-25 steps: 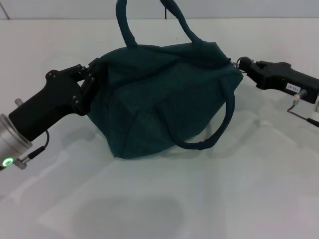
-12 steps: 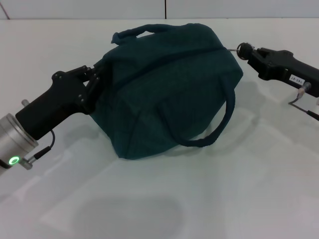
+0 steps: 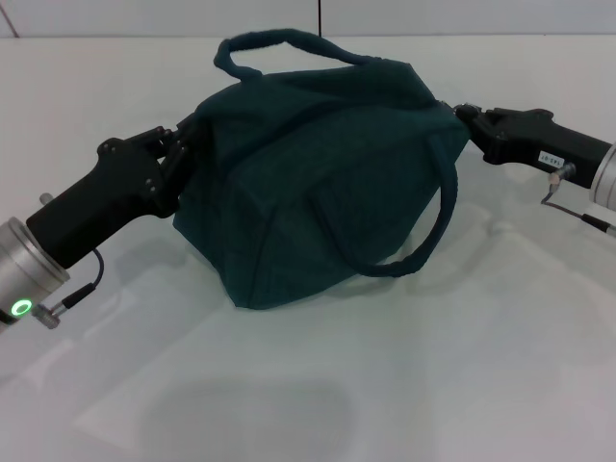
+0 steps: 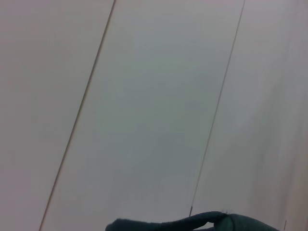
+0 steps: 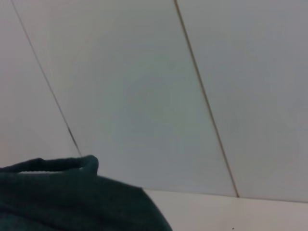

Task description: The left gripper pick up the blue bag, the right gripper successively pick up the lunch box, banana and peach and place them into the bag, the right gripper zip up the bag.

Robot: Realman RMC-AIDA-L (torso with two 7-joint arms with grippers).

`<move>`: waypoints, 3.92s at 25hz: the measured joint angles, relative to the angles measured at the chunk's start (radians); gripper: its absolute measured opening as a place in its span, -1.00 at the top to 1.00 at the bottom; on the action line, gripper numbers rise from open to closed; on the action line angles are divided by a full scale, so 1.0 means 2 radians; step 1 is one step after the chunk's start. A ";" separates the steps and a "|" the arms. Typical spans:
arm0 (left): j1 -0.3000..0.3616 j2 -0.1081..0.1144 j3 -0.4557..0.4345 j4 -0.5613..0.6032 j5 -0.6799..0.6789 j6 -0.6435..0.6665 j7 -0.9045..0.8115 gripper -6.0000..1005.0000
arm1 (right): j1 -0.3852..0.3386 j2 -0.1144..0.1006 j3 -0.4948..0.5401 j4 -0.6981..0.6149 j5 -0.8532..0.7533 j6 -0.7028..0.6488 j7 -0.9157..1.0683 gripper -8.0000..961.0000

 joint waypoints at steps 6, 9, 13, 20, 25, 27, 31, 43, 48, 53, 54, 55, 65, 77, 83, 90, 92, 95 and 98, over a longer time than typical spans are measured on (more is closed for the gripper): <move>0.000 0.000 0.000 0.005 0.000 0.001 -0.020 0.77 | -0.006 0.001 -0.007 0.000 0.003 -0.034 0.000 0.97; 0.000 0.002 0.000 0.018 0.001 0.002 -0.052 0.76 | -0.012 0.001 -0.008 0.000 0.004 -0.075 0.000 0.97; 0.002 0.010 0.000 0.045 0.001 0.010 -0.093 0.75 | -0.018 0.001 -0.021 0.000 0.004 -0.115 0.000 0.97; 0.006 0.015 0.001 0.127 0.015 0.024 -0.126 0.26 | -0.019 0.002 -0.029 0.011 0.004 -0.121 0.000 0.96; -0.014 0.019 0.001 0.198 0.053 0.012 -0.167 0.20 | -0.025 0.002 -0.030 0.012 0.004 -0.122 0.000 0.96; -0.036 0.018 -0.001 0.215 0.082 -0.010 -0.189 0.18 | -0.028 0.002 -0.030 0.012 0.004 -0.123 0.000 0.96; -0.092 0.017 0.001 0.246 0.164 -0.054 -0.240 0.15 | -0.031 0.002 -0.031 0.012 0.004 -0.127 0.000 0.96; -0.244 0.016 0.024 0.320 0.472 -0.057 -0.460 -0.19 | -0.044 0.002 -0.031 0.013 0.024 -0.143 -0.012 0.96; -0.260 0.016 0.042 0.326 0.490 -0.052 -0.492 -0.30 | -0.045 0.002 -0.028 0.013 0.026 -0.148 -0.015 0.96; -0.252 0.009 0.044 0.360 0.492 -0.052 -0.497 -0.09 | -0.051 0.002 -0.027 0.013 0.033 -0.148 -0.024 0.96; -0.249 0.007 0.044 0.367 0.493 -0.052 -0.497 -0.03 | -0.051 0.002 -0.027 0.013 0.034 -0.147 -0.025 0.96; -0.245 0.006 0.044 0.374 0.493 -0.052 -0.498 0.02 | -0.052 0.001 -0.027 0.013 0.036 -0.146 -0.025 0.96; -0.232 0.003 0.045 0.385 0.493 -0.052 -0.499 0.63 | -0.052 0.000 -0.027 0.013 0.045 -0.141 -0.033 0.96; -0.230 0.010 0.041 0.387 0.492 -0.036 -0.506 0.81 | -0.050 0.001 -0.026 0.014 0.056 -0.090 -0.032 0.95; -0.234 0.013 0.039 0.387 0.491 -0.033 -0.512 0.84 | -0.046 0.001 -0.030 0.020 0.056 -0.072 -0.028 0.95; -0.231 0.012 0.038 0.398 0.490 -0.034 -0.512 0.88 | -0.044 0.002 -0.038 0.020 0.056 -0.065 -0.027 0.95; -0.230 0.010 0.036 0.399 0.491 -0.036 -0.512 0.87 | -0.045 0.002 -0.038 0.020 0.056 -0.071 -0.027 0.95; -0.234 0.008 0.040 0.399 0.493 -0.036 -0.512 0.87 | -0.045 0.002 -0.038 0.020 0.056 -0.074 -0.027 0.95; -0.239 0.008 0.044 0.399 0.496 -0.037 -0.513 0.78 | -0.046 0.002 -0.038 0.020 0.056 -0.075 -0.027 0.95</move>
